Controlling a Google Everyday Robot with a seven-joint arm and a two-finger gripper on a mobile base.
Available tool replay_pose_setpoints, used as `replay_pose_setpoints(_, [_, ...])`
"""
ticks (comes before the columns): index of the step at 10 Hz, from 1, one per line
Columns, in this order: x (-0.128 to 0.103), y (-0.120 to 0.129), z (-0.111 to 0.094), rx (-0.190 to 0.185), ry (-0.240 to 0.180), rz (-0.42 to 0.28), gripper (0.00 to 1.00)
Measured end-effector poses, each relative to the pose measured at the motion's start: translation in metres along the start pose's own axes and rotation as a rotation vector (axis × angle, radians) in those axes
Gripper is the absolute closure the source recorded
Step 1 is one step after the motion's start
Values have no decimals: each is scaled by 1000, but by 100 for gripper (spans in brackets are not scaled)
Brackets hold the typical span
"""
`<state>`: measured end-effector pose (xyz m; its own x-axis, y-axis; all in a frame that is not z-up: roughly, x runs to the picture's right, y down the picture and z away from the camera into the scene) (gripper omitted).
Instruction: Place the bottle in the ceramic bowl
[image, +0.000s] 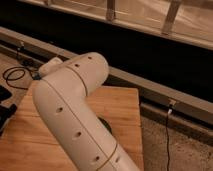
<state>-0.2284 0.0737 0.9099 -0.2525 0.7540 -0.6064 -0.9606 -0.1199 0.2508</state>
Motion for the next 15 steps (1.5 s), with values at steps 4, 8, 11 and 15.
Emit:
replay_pose_setpoints(4, [6, -1, 39, -9, 113, 33, 60])
replay_pose_setpoints(8, [6, -1, 42, -12, 133, 38, 97])
replay_pose_setpoints(11, [7, -4, 39, -3, 135, 35, 100])
replay_pose_setpoints(15, [2, -4, 20, -62, 80, 22, 100])
